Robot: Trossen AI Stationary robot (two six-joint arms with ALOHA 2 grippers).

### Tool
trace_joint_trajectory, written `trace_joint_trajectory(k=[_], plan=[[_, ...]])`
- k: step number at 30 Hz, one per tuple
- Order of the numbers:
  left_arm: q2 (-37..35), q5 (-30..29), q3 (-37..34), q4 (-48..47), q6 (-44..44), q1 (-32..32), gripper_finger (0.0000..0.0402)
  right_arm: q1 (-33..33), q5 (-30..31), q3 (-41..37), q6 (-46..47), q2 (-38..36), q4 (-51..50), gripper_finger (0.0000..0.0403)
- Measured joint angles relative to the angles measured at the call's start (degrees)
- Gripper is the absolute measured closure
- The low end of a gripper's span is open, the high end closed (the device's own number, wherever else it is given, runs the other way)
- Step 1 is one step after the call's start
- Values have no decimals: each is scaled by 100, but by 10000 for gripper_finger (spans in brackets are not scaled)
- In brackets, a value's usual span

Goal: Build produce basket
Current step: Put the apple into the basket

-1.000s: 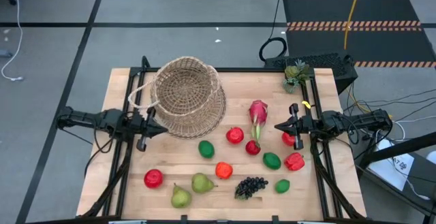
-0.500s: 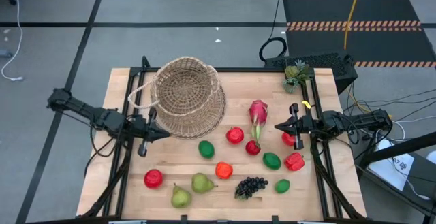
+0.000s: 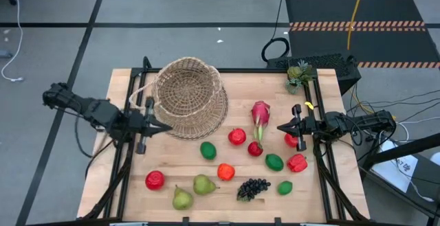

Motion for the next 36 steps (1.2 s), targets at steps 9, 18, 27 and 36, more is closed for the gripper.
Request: trace_joint_trajectory(k=[9,18,27,36], plan=[[262,305,1646,-1593,235,228,401,0,0,-1,0,0,0,403],[720,310,3097,-2609,550,361,401,-1,0,1,0,0,0,403],[938,316,3822,-2785,974,513,401,-1,0,1,-6,0,0,403],[939,507,3834,-2757,785,632,401,0,0,0,-36,0,0,403]])
